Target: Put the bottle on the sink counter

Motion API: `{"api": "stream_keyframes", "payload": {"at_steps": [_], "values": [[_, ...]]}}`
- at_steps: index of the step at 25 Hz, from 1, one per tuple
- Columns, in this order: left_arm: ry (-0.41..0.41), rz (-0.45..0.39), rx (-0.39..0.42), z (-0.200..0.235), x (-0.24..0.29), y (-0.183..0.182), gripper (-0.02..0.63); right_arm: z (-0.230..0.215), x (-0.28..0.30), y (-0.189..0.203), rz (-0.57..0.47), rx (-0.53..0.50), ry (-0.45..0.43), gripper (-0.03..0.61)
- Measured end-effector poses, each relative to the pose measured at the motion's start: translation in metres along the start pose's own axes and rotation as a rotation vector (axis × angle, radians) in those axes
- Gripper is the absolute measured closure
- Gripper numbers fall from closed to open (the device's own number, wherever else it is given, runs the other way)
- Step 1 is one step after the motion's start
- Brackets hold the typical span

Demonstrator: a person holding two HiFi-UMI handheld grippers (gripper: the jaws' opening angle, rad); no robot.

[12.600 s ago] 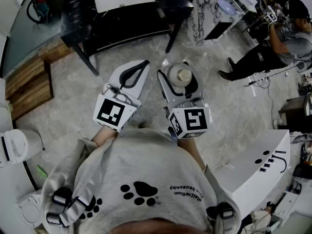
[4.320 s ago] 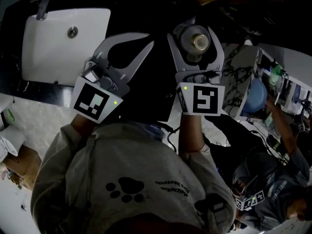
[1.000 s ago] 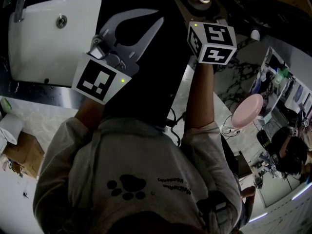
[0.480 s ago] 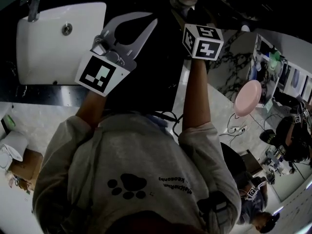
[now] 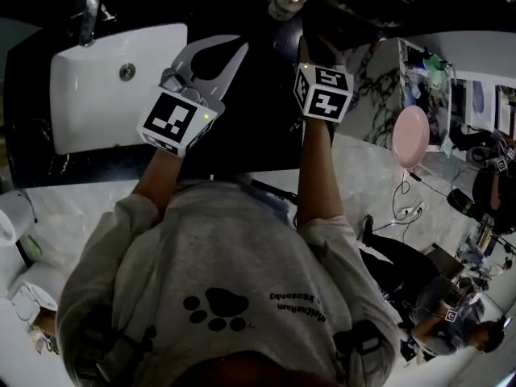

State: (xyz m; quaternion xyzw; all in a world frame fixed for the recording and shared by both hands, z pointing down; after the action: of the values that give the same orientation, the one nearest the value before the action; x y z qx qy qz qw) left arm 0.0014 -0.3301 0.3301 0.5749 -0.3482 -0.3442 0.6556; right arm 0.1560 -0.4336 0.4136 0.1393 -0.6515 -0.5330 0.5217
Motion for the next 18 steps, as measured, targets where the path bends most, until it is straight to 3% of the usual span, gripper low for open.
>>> {"api": "stream_keyframes", "payload": {"at_steps": [3,11,18], "values": [[0.014,-0.008,0.019,-0.004,-0.014,-0.008,0.617,0.009,-0.027,-0.008,-0.046,0.028,0.057,0.577],[0.066,-0.022,0.041,-0.021,-0.045,-0.028,0.617,0.041,-0.112,-0.035,-0.238,0.156,0.142,0.577],[0.058,-0.059,0.022,-0.048,-0.076,-0.042,0.617,0.083,-0.186,-0.051,-0.369,0.115,0.198,0.577]]}}
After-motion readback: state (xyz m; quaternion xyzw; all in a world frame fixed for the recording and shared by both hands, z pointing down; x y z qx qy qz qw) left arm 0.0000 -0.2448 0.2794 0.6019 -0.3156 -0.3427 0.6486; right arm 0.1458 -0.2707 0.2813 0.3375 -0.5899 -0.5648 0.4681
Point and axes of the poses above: the fingertips, and each gripper's own axes: x forward along the fingers, z to its left, y out of its underside, the point moved 4 cm from there along -x, backward along the fingers, and after that the axes turned 1 degree about -x, right-handed, at the moved point
